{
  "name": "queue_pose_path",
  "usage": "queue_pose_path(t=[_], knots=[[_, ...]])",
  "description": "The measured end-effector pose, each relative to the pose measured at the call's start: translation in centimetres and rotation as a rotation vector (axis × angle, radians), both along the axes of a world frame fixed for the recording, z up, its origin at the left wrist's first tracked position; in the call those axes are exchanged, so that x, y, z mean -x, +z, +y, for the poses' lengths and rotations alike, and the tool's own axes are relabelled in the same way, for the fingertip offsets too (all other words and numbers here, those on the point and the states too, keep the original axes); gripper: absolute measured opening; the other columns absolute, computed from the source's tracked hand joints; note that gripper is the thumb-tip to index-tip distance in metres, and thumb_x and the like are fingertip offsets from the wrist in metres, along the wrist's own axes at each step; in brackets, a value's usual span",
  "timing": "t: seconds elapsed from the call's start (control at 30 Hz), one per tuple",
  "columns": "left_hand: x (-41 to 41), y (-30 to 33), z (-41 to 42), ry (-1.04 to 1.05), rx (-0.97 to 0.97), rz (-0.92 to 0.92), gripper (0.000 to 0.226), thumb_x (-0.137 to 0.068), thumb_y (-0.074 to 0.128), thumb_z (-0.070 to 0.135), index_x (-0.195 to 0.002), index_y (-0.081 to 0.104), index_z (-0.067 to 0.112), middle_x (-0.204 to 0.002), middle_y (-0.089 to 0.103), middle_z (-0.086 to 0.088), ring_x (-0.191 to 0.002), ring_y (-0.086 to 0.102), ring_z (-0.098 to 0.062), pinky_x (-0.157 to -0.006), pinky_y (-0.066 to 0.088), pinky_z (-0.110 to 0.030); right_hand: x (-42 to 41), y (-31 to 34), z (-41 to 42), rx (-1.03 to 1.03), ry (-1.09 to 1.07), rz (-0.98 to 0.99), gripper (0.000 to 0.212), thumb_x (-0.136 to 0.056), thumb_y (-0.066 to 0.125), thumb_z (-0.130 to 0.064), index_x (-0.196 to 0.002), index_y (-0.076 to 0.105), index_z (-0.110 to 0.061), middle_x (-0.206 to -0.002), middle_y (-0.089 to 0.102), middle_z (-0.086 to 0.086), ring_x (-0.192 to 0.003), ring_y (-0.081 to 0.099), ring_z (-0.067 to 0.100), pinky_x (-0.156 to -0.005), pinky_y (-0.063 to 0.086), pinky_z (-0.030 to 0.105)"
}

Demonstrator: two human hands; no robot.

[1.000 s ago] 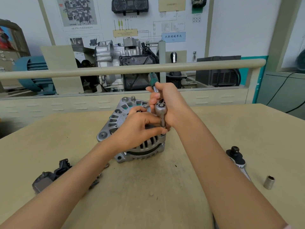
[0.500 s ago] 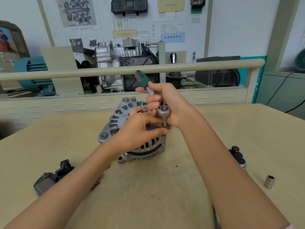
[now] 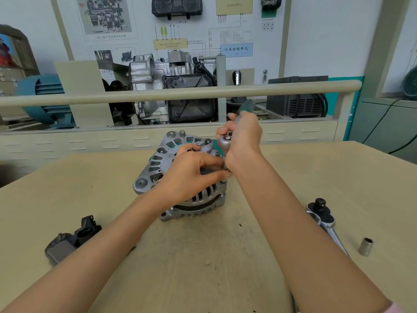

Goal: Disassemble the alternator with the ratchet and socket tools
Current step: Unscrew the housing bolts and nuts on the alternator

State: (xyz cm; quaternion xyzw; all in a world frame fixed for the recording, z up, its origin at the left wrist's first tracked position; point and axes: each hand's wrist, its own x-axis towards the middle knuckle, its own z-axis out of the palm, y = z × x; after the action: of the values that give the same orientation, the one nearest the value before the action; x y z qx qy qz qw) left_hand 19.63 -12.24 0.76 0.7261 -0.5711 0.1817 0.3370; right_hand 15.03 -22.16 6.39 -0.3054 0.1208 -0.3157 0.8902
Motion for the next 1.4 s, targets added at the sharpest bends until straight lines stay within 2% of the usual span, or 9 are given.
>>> queue_pose_path(t=[0.13, 0.23, 0.4, 0.53, 0.73, 0.83, 0.97, 1.2, 1.4], knots=[[-0.2, -0.1, 0.1, -0.008, 0.011, -0.011, 0.011, -0.081, 0.070, 0.021, -0.085, 0.075, 0.012, -0.082, 0.069, 0.013, -0.088, 0.043, 0.019, -0.096, 0.011, -0.006, 0.8, 0.0, -0.2, 0.388, 0.511, 0.050, 0.031, -0.100, 0.035, -0.027, -0.090, 0.058, -0.008, -0.036, 0.030, -0.011, -0.028, 0.032, 0.002, -0.032, 0.029, 0.011], [-0.1, 0.0, 0.3, -0.018, -0.019, -0.039, 0.011, -0.083, 0.068, 0.021, -0.085, 0.075, 0.012, -0.085, 0.070, 0.007, -0.094, 0.049, 0.001, -0.099, 0.010, -0.011, 1.3, 0.0, -0.6, 0.462, 0.639, 0.052, 0.031, -0.099, 0.038, -0.029, -0.097, 0.061, -0.009, -0.038, 0.030, -0.012, -0.030, 0.031, 0.001, -0.034, 0.028, 0.012], [0.0, 0.3, 0.4, -0.011, 0.000, -0.040, 0.007, -0.082, 0.068, 0.021, -0.085, 0.073, 0.025, -0.084, 0.072, 0.005, -0.083, 0.057, -0.005, -0.104, 0.016, -0.019, 0.4, -0.1, 0.7, 0.304, 0.228, 0.061, 0.025, -0.098, 0.037, -0.020, -0.086, 0.055, -0.007, -0.037, 0.035, -0.007, -0.027, 0.034, 0.005, -0.034, 0.029, 0.015], [0.2, 0.2, 0.3, -0.013, 0.011, -0.014, 0.033, -0.083, 0.067, 0.019, -0.082, 0.056, 0.051, -0.072, 0.061, 0.028, -0.073, 0.055, 0.010, -0.105, 0.021, -0.028, -0.3, -0.2, 0.9, 0.178, -0.184, 0.084, 0.020, -0.098, 0.031, -0.014, -0.088, 0.048, -0.008, -0.051, 0.040, 0.001, -0.034, 0.037, 0.011, -0.042, 0.031, 0.024], [0.1, 0.0, 0.3, 0.023, -0.003, -0.019, 0.014, -0.082, 0.069, 0.023, -0.077, 0.073, 0.011, -0.072, 0.066, 0.015, -0.082, 0.050, 0.003, -0.099, 0.013, -0.012, 0.9, 0.3, 0.1, 0.379, 0.425, 0.100, 0.032, -0.101, 0.034, -0.024, -0.088, 0.056, -0.007, -0.034, 0.030, -0.010, -0.027, 0.031, 0.004, -0.032, 0.028, 0.011], [0.0, 0.1, 0.4, 0.001, -0.052, -0.023, 0.017, -0.084, 0.068, 0.022, -0.067, 0.067, 0.024, -0.060, 0.055, 0.027, -0.077, 0.048, 0.008, -0.100, 0.015, -0.018, 1.3, 0.3, -0.2, 0.446, 0.552, 0.091, 0.033, -0.100, 0.035, -0.028, -0.094, 0.060, -0.008, -0.038, 0.029, -0.011, -0.030, 0.031, 0.002, -0.033, 0.028, 0.013], [0.0, 0.3, 0.5, -0.027, -0.055, 0.001, 0.035, -0.083, 0.068, 0.020, -0.067, 0.053, 0.047, -0.059, 0.056, 0.031, -0.075, 0.051, 0.010, -0.105, 0.018, -0.030, 1.5, 0.4, -0.2, 0.447, 0.581, 0.087, 0.033, -0.100, 0.035, -0.028, -0.095, 0.060, -0.007, -0.039, 0.029, -0.011, -0.031, 0.031, 0.002, -0.034, 0.028, 0.012], [-0.3, 0.1, 0.4, 0.017, -0.010, -0.039, 0.016, -0.085, 0.065, 0.024, -0.089, 0.074, 0.011, -0.076, 0.072, -0.006, -0.072, 0.060, -0.013, -0.105, 0.015, -0.019, 0.0, 0.1, 0.9, 0.256, -0.120, 0.134, 0.021, -0.097, 0.028, -0.011, -0.085, 0.045, -0.009, -0.055, 0.041, 0.001, -0.036, 0.039, 0.011, -0.041, 0.030, 0.022], [-0.1, 0.1, 0.4, -0.016, -0.037, 0.016, 0.009, -0.084, 0.067, 0.023, -0.075, 0.069, 0.023, -0.065, 0.060, 0.025, -0.073, 0.054, 0.008, -0.106, 0.017, -0.027, 1.1, 0.7, 0.3, 0.374, 0.312, 0.160, 0.029, -0.101, 0.031, -0.022, -0.086, 0.052, -0.008, -0.032, 0.031, -0.009, -0.025, 0.033, 0.005, -0.033, 0.030, 0.010]])
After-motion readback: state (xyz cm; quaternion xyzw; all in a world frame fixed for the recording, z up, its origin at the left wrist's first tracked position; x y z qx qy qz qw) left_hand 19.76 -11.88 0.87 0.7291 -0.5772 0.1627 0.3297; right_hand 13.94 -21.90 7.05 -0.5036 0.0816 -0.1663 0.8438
